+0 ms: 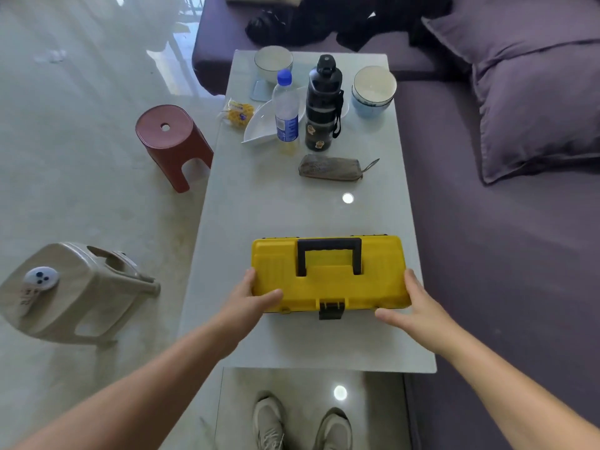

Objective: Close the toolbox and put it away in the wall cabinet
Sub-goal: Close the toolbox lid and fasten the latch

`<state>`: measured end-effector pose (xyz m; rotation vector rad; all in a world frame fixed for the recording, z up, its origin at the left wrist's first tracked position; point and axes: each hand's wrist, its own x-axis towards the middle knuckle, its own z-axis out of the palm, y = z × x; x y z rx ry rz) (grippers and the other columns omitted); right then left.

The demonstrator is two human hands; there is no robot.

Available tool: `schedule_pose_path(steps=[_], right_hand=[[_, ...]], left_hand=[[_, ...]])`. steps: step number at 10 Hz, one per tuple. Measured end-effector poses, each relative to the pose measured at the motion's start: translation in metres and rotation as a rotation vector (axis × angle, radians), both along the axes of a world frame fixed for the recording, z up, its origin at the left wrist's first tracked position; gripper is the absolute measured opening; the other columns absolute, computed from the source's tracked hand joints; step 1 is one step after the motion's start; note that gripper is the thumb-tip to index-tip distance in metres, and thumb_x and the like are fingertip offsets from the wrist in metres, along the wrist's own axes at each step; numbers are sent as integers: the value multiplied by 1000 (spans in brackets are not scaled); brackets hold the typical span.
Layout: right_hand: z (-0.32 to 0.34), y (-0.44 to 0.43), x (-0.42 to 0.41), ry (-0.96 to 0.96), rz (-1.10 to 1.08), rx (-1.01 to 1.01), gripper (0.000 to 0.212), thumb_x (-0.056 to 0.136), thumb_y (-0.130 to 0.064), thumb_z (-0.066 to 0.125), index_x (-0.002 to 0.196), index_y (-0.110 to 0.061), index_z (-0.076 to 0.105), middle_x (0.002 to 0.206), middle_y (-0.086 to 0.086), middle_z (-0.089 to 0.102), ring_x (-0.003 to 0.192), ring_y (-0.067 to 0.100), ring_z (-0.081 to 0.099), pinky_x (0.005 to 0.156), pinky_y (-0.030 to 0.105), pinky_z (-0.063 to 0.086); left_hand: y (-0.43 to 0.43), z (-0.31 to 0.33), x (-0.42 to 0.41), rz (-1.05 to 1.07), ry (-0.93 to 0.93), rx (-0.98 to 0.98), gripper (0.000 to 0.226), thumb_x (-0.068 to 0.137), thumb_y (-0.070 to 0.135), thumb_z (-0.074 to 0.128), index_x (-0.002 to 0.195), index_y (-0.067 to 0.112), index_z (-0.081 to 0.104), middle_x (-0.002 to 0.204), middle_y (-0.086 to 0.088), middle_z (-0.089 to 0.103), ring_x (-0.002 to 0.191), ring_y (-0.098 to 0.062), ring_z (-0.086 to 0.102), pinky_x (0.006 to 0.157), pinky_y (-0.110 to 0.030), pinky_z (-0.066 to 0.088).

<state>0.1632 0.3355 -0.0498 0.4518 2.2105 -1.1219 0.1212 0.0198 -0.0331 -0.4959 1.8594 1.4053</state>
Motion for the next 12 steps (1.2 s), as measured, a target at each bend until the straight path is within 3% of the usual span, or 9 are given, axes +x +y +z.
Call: schedule_pose_path(steps=[1,2,3,5,7,8,9,10,12], right_hand=[[-6,-11,4,88,74,202,109,78,-55,66,147,-26,-13,160,-3,-6,144,25,13,113,47,23],[-1,-27,11,306,261,501,98,85,-51,58,148,-13,-7,160,7,-5,145,22,0,117,45,13],[4,-54,19,562,439,594,88,84,-39,65,148,-6,15,157,14,11,145,27,11,116,46,19],[-24,-87,46,659,679,528,80,78,-16,68,145,-7,27,156,13,20,144,29,14,111,54,28],[-37,-98,60,614,620,538,85,73,-9,68,146,-6,24,157,11,15,144,29,8,113,54,22],[-38,-114,82,644,274,392,71,76,-4,61,142,-8,36,153,11,32,141,25,25,112,43,27],[-27,-136,82,98,-720,-292,59,84,-5,56,140,-13,39,141,4,46,129,19,42,108,34,33],[-30,-144,58,-176,-1224,-931,30,90,-9,50,120,-6,54,114,9,54,111,22,50,108,42,31],[-22,-144,12,-164,-1306,-1133,32,96,-28,42,115,-9,57,117,11,60,114,27,50,108,43,24]], left_hand=[[7,-7,8,-246,155,-266,99,86,36,65,152,18,-7,163,-3,-5,148,-25,9,119,-45,16],[13,-6,7,-587,470,-617,101,87,46,59,150,14,-12,160,-9,-20,148,-25,-11,121,-43,4],[24,-6,-6,-777,620,-709,101,86,52,56,150,14,-13,159,-11,-23,146,-26,-18,120,-44,-1],[43,-17,-43,-954,754,-739,128,67,57,73,149,20,-18,159,-8,-23,147,-27,-15,119,-49,3],[51,-29,-53,-1139,728,-776,115,65,61,72,151,30,2,163,0,-9,148,-28,0,117,-54,14],[52,-26,-55,-1153,727,-795,109,60,63,74,149,30,20,163,0,-2,148,-27,6,116,-53,17],[55,-23,-59,-1123,746,-794,122,52,61,80,150,31,13,162,1,10,145,-26,17,114,-49,24],[59,-21,-59,-1085,771,-813,136,44,61,82,151,28,5,158,3,23,141,-24,27,111,-45,29],[58,-23,-58,-1046,758,-841,137,45,62,82,152,25,3,158,6,22,143,-20,23,111,-42,25]])
